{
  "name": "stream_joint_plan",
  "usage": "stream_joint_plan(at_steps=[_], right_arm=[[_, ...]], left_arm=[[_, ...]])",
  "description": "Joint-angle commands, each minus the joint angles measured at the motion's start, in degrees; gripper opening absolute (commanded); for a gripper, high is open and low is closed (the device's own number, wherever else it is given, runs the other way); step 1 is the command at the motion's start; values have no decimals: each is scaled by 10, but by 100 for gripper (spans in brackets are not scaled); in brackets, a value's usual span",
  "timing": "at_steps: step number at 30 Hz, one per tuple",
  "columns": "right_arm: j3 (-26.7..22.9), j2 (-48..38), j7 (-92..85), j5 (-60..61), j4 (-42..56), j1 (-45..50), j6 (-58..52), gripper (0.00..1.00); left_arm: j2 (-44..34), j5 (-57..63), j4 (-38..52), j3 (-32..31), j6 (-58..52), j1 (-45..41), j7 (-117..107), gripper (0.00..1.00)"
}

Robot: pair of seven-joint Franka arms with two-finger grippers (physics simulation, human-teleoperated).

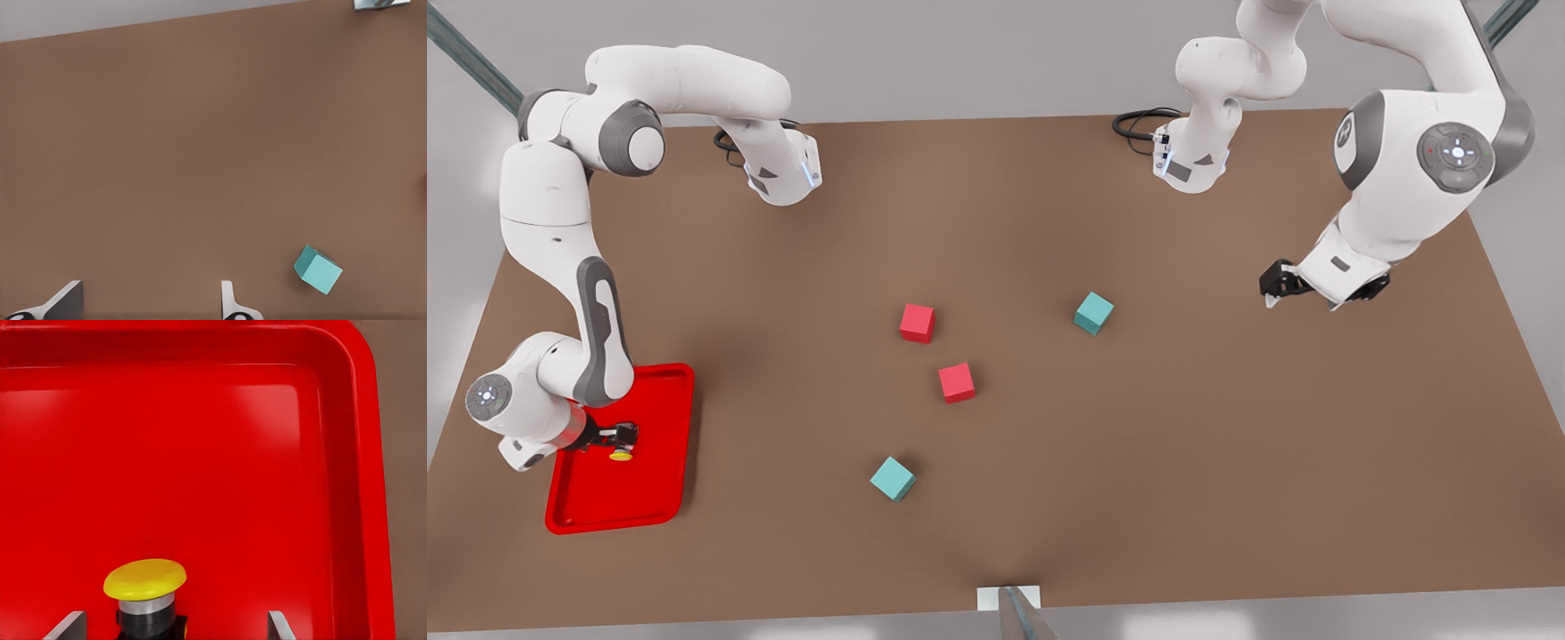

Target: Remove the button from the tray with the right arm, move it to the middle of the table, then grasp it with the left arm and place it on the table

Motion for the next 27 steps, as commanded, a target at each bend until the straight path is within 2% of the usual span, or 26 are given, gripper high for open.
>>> stream_joint_plan(at_steps=[1, 12, 27], right_arm=[[0, -2, -213, 21, 0, -1, -28, 100], [-1, 1, -215, 29, -38, -18, -48, 100], [0, -2, -208, 31, -31, -18, -48, 100]], left_arm=[[1, 0, 0, 0, 0, 0, 0, 100], [5, 0, -7, 0, 3, 0, 0, 100], [6, 0, -7, 0, 5, 0, 0, 100]])
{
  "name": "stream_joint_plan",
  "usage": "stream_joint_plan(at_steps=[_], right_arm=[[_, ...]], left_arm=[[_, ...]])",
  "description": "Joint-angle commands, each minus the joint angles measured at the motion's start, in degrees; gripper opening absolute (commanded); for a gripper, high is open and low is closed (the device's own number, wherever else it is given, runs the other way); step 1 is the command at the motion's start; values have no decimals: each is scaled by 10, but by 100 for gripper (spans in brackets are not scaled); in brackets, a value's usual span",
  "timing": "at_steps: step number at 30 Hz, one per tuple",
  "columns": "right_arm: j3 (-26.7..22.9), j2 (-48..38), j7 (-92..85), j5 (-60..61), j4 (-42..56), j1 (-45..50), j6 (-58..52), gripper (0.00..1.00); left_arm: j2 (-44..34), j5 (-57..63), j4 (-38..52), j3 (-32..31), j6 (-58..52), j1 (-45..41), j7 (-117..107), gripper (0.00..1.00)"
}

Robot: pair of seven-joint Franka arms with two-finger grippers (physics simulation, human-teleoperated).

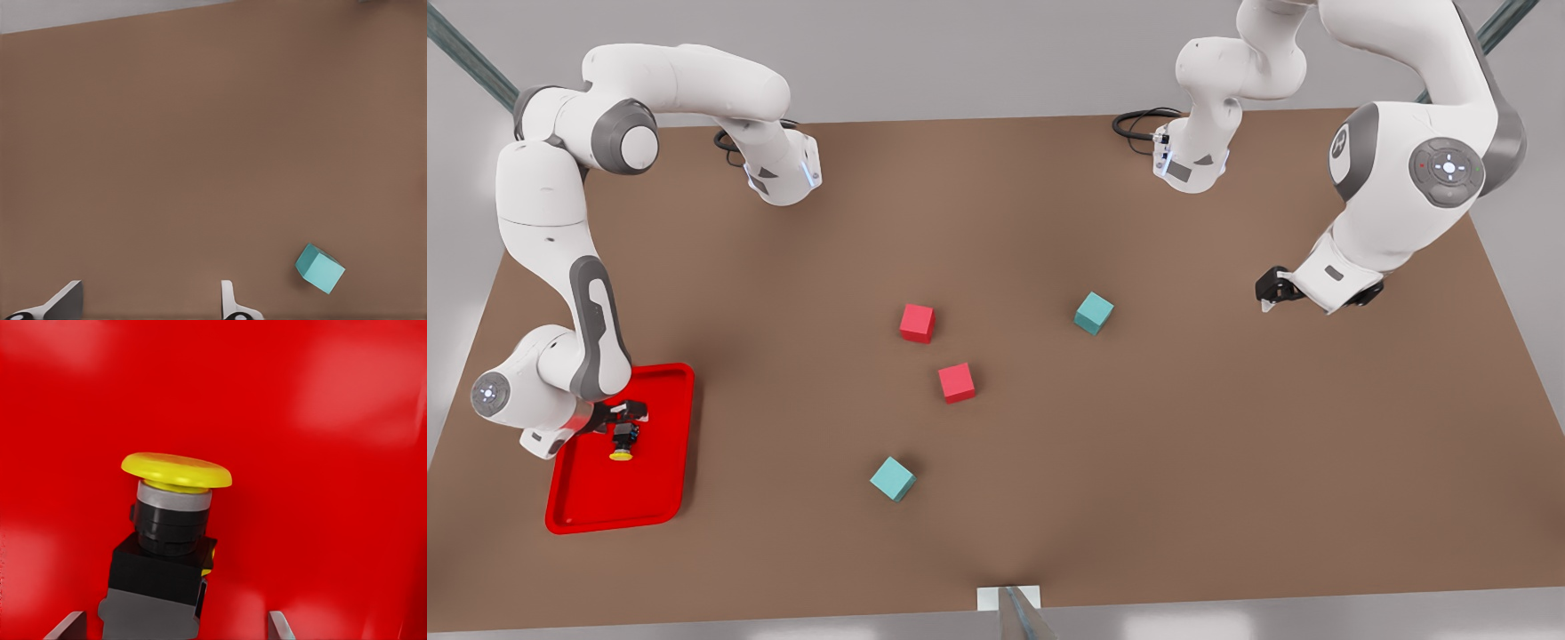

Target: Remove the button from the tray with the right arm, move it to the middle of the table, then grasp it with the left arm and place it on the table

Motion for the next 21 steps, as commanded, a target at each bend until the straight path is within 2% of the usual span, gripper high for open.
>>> stream_joint_plan(at_steps=[1, 11, 16, 21], right_arm=[[1, -1, -45, 14, 13, 4, 2, 100], [1, 4, -28, 15, 23, 7, 7, 100], [1, 7, 62, 15, 20, 14, 8, 100], [1, 8, 71, 15, 20, 13, 13, 100]], left_arm=[[-1, 0, 0, 0, 0, 0, 0, 100], [2, 0, 0, 0, 0, 0, 0, 100], [2, 0, 0, 0, 0, 0, 0, 100], [2, 0, -1, 0, -1, 0, 0, 100]])
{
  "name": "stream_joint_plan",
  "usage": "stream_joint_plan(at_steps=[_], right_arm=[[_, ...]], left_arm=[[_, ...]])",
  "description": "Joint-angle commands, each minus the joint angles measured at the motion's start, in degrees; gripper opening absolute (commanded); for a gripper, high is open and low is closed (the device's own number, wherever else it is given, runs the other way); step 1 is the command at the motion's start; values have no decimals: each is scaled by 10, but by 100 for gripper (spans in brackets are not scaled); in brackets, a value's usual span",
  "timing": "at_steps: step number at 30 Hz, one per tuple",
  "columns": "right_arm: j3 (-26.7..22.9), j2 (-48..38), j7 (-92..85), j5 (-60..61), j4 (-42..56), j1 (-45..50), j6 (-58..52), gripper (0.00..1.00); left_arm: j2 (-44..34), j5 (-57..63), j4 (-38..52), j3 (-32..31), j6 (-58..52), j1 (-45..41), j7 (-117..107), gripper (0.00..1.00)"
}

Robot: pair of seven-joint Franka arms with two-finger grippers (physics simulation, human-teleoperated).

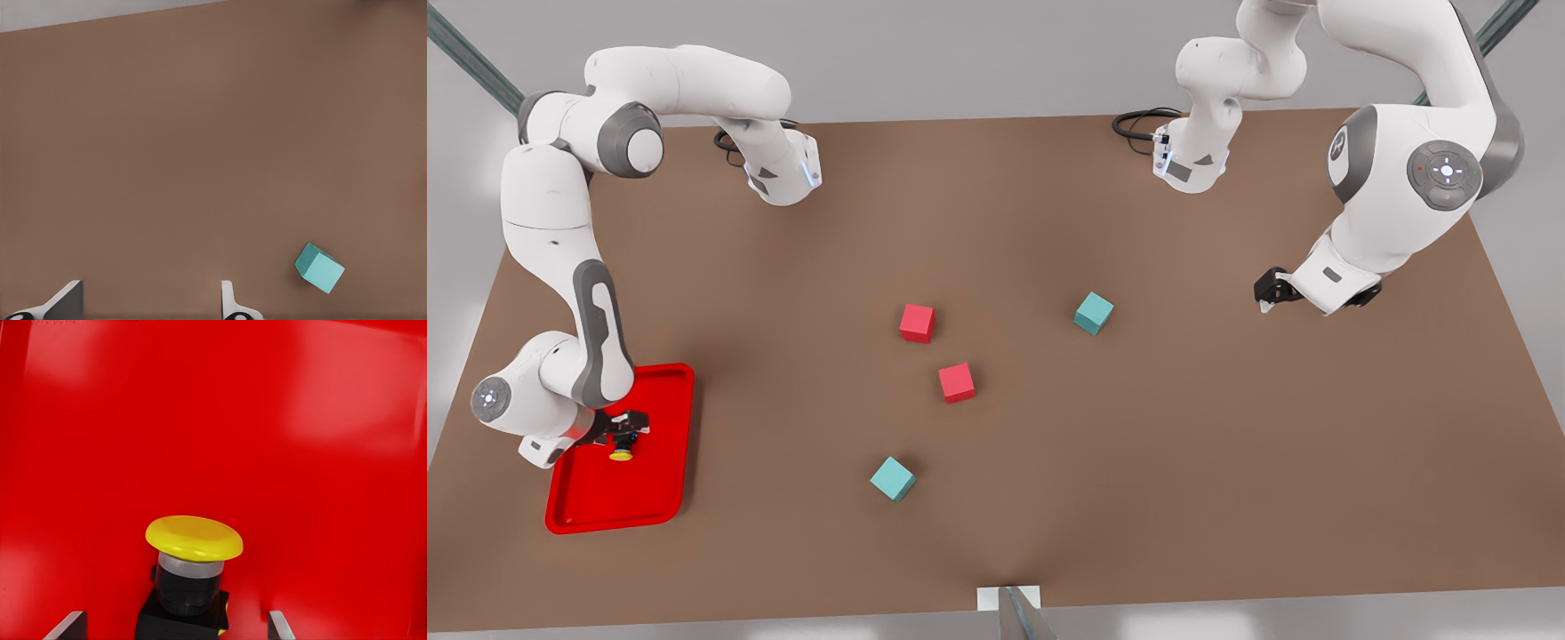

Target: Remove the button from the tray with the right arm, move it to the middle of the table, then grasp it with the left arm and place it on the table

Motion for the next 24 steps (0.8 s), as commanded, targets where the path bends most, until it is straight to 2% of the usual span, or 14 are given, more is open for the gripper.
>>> stream_joint_plan(at_steps=[1, 2, 3, 4, 5, 8, 14, 19, 21, 24], right_arm=[[0, 0, 55, 1, 0, 0, 4, 100], [0, 0, 55, 1, 0, 1, 4, 97], [0, 0, 55, 1, 0, 1, 4, 77], [0, -1, 55, 0, 0, 2, 2, 47], [0, -1, 54, 0, 0, 2, 2, 42], [0, -1, 50, -1, 2, 2, 1, 39], [0, -9, 47, -2, 6, 21, -15, 39], [10, -113, 116, -8, 9, 80, -152, 39], [10, -148, 164, -45, 13, 116, -193, 39], [11, -151, 220, -45, 49, 168, -242, 39]], left_arm=[[-1, 0, 0, 0, -1, 0, 0, 100], [-1, 0, 0, 0, -1, 0, 0, 100], [-1, 0, 0, 0, -1, 0, 0, 100], [0, 1, 0, 0, 0, 0, 0, 100], [0, 0, 0, 0, 0, 0, 0, 100], [0, 0, 0, 0, 0, 0, 0, 100], [0, 1, 0, 0, -1, 0, 0, 100], [0, 0, 0, 0, -1, 0, -1, 100], [0, 1, 0, 0, -1, 0, -1, 100], [0, 0, 0, 0, -1, 0, -1, 100]])
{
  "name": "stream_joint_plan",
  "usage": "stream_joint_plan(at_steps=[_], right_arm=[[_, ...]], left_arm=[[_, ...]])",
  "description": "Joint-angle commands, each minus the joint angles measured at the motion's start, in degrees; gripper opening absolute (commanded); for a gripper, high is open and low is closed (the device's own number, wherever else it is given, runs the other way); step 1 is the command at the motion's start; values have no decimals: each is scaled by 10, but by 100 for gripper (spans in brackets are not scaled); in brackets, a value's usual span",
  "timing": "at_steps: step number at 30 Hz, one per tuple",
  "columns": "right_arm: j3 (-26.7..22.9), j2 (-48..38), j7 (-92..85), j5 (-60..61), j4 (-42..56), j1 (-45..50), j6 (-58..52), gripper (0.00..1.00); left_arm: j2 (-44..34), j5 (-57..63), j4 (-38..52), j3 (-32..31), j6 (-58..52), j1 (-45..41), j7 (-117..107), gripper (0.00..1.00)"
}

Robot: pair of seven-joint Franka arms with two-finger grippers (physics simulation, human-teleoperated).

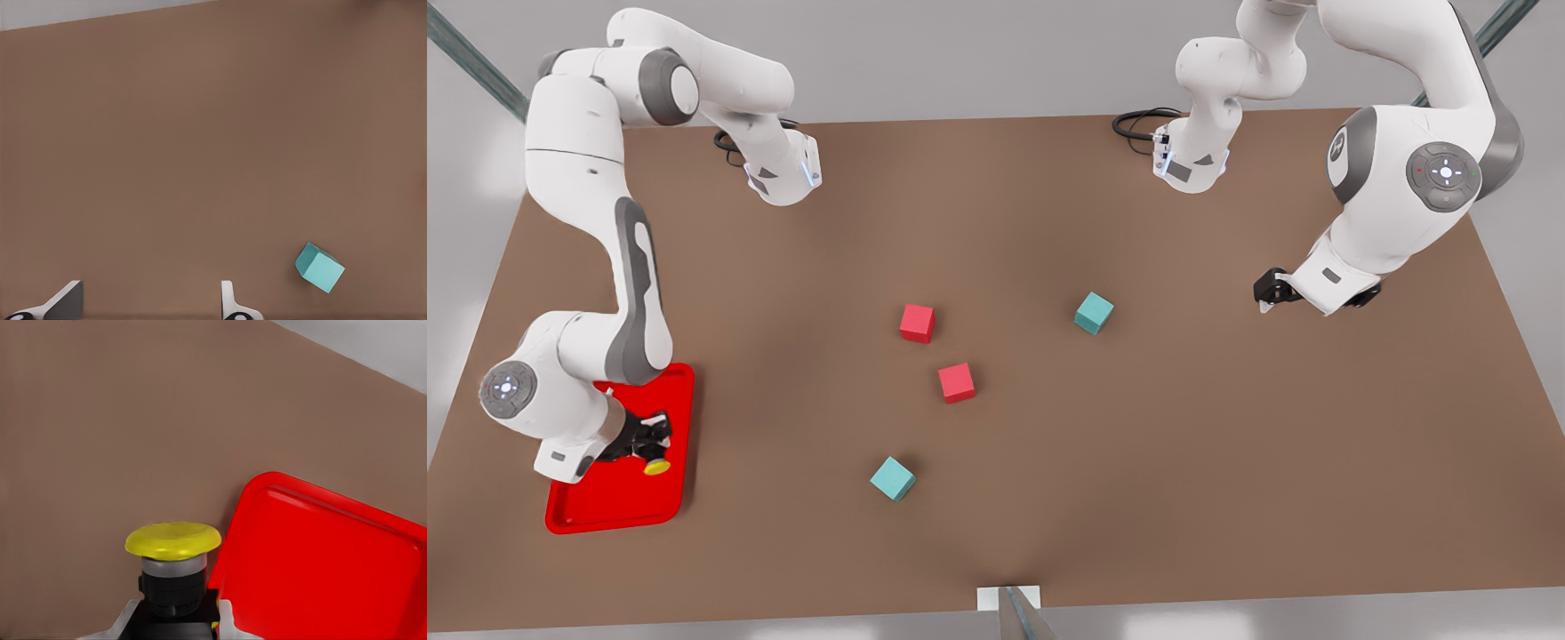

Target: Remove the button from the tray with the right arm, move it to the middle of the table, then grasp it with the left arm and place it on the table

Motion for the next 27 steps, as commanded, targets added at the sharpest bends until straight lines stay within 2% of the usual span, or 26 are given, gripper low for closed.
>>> stream_joint_plan(at_steps=[1, 7, 15, 20, 22, 27], right_arm=[[3, -3, 187, -14, 16, 25, -106, 39], [3, -3, 340, 18, 18, 118, -111, 39], [3, 7, 637, 65, 62, 261, -110, 39], [2, 103, 756, 90, 179, 305, -101, 39], [2, 119, 774, 93, 185, 310, -68, 39], [2, 205, 858, 103, 285, 330, -41, 39]], left_arm=[[2, 1, 0, 0, 0, 0, -1, 100], [2, 1, 0, -5, -2, 0, 0, 100], [31, 3, 2, -4, 9, -3, 0, 100], [31, 3, 2, -5, 7, -4, 0, 100], [31, 3, 1, -5, 4, -4, 0, 100], [32, 3, 1, -5, 4, -12, 0, 100]])
